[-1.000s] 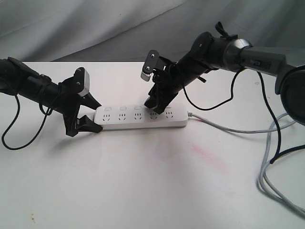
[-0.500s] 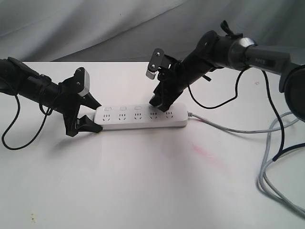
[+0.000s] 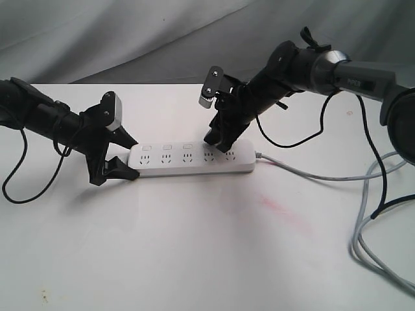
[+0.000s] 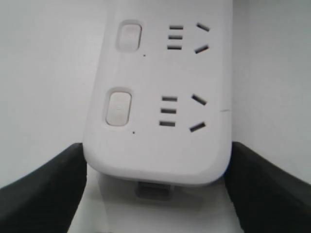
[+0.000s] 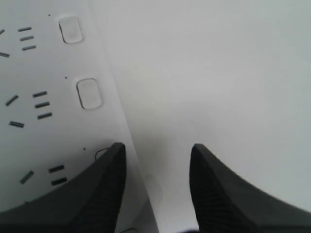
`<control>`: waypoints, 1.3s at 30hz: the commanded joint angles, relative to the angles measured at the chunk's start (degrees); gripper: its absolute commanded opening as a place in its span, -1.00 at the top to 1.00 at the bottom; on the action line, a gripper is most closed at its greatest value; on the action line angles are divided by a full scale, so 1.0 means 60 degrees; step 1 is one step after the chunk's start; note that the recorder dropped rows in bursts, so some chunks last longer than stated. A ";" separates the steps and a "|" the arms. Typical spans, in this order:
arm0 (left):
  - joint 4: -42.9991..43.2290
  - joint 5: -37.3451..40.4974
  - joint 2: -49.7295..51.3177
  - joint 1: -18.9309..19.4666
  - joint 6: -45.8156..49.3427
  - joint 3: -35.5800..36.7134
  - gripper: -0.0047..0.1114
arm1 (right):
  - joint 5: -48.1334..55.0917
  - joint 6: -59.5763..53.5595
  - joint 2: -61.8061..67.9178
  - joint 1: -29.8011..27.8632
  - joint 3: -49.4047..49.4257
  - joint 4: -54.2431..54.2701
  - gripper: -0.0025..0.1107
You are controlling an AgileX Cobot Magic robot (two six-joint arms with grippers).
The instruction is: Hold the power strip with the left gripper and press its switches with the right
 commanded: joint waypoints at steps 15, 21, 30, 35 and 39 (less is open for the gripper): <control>-0.0063 -0.0001 -0.0002 0.0014 0.0055 -0.0034 -0.22 | 0.0147 0.0021 0.0410 0.0205 0.0904 -0.0397 0.24; -0.0063 -0.0001 -0.0002 0.0014 0.0055 -0.0034 -0.22 | -0.0048 -0.0048 0.0293 0.0205 0.0975 -0.0168 0.24; -0.0063 -0.0001 -0.0002 0.0014 0.0055 -0.0034 -0.22 | -0.0553 -0.0017 -0.0880 0.0217 0.0975 0.0249 0.24; -0.0063 -0.0001 -0.0002 0.0014 0.0055 -0.0034 -0.22 | -0.0521 0.0221 -0.1171 0.0158 0.0975 -0.0112 0.24; -0.0063 -0.0001 -0.0002 0.0014 0.0055 -0.0034 -0.22 | -0.0275 0.0295 -0.1172 -0.0014 0.0975 -0.0199 0.24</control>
